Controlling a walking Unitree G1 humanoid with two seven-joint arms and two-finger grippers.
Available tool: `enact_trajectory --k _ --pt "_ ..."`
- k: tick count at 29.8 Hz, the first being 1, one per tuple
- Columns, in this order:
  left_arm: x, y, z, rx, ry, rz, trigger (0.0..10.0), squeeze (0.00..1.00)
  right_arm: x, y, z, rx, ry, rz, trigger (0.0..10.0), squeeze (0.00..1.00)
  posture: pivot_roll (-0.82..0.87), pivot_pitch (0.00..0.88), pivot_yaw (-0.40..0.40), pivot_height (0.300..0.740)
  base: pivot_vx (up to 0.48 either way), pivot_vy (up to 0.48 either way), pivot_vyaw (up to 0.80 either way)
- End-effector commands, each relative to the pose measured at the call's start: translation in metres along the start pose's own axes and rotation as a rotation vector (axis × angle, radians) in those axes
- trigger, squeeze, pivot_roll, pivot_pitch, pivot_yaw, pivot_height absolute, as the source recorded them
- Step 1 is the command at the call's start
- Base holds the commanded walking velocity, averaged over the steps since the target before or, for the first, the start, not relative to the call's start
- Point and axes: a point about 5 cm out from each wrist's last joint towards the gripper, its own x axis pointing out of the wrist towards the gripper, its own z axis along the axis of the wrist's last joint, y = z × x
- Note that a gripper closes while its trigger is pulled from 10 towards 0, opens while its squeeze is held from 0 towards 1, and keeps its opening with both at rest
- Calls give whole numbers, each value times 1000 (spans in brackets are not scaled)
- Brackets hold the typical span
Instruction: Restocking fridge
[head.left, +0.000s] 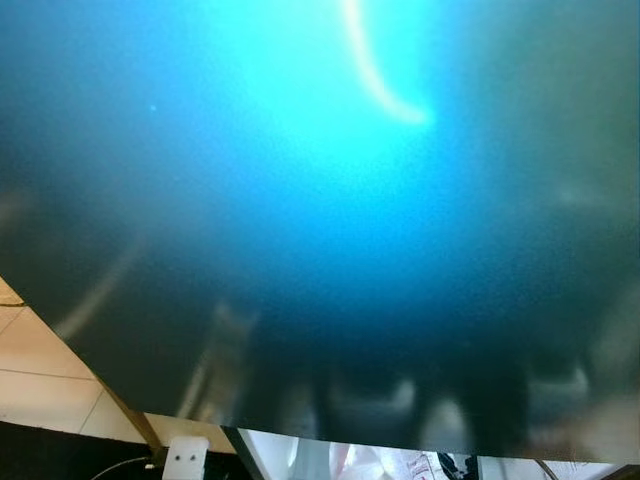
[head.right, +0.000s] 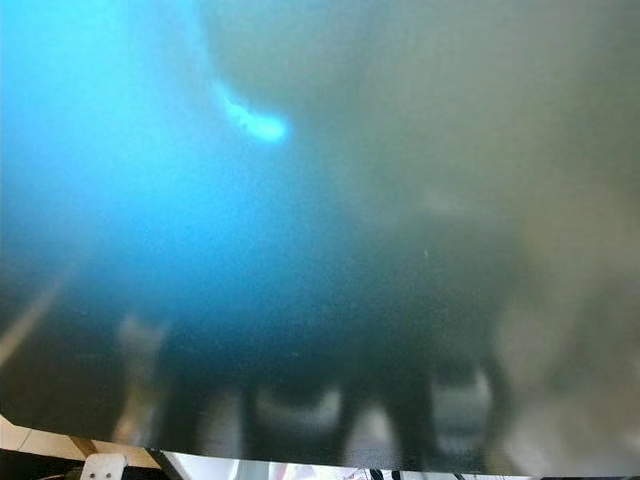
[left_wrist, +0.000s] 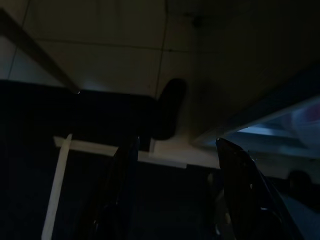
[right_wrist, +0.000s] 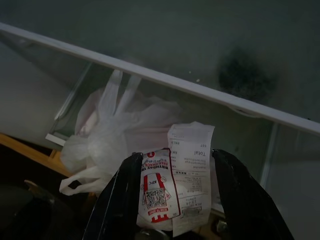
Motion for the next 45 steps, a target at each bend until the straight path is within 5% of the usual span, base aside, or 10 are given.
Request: enact_trajectory --k 1,7,11,26,34,45 --pt "-10 9 -17 3 65 19 10000 0 -2 0 -9 -6 43 -1 10000 0 -43 52 21 740 0 0 0" --pt "-31 -2 -52 36 170 -45 10000 0 -3 1 -12 -2 57 -1 10000 0 -39 56 20 740 0 0 0" --pt "-40 -12 -72 177 294 -90 10000 0 -4 0 -14 -7 68 -2 10000 0 -38 59 10 740 0 0 0" --pt "-18 -50 -53 420 244 -191 10000 0 -6 -6 -16 45 66 -51 10000 0 -55 56 30 740 0 0 0" --pt "-6 -75 -39 427 198 -252 10000 0 -7 -8 -15 81 47 -72 10000 0 -69 60 40 740 0 0 0" --pt "-13 -81 -53 321 276 -239 10000 0 -7 -3 -19 110 52 -66 10000 0 -60 70 43 740 0 0 0"
